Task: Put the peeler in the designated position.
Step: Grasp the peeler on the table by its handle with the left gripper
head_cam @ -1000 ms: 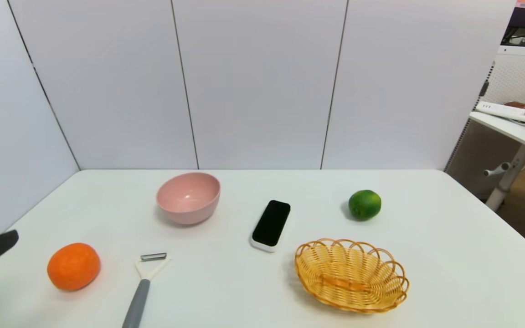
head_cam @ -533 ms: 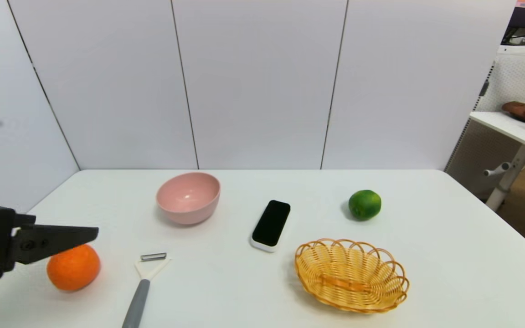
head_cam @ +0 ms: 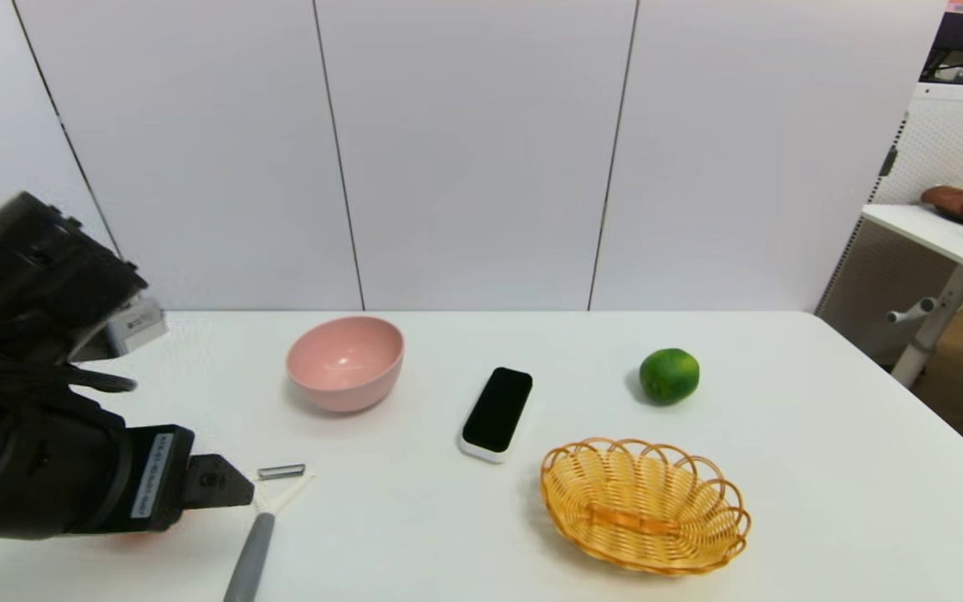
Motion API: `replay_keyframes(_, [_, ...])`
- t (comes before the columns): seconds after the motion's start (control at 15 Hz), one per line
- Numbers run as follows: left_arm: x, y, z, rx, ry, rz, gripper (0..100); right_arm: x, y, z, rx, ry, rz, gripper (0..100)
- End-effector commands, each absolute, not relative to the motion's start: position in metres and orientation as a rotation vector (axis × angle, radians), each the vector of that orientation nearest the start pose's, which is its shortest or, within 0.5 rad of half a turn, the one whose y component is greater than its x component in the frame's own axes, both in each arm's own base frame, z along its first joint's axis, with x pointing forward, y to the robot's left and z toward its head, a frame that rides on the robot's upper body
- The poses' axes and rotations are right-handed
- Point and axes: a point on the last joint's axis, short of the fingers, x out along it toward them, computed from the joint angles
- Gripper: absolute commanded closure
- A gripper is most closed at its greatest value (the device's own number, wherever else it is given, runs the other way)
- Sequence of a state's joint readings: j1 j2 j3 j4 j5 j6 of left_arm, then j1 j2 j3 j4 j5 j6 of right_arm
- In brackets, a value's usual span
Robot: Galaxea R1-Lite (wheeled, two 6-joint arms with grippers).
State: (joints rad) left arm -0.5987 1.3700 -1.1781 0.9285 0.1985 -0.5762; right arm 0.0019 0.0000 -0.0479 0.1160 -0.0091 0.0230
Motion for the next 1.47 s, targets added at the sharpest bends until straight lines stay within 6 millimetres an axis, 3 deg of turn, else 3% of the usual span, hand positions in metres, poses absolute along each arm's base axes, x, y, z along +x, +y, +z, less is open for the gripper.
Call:
replay_keyframes(0.07, [0.154,-0.102,0.206,-0.03,1.193,0.009,0,-0.027,0.0,0.077,0.021,0.07,-0.008,0])
replay_keyframes(0.27, [0.155,-0.102,0.181,-0.026,1.176,0.02,0,-0.027,0.0,0.077,0.021,0.07,-0.008,0])
replay_keyframes(0.73, [0.162,-0.106,0.151,-0.057,1.137,0.042,0,-0.027,0.0,0.077,0.021,0.07,-0.008,0])
replay_keyframes(1.47, [0.165,-0.108,0.137,-0.035,1.181,0.064,0,-0.027,0.0,0.077,0.021,0.069,-0.008,0])
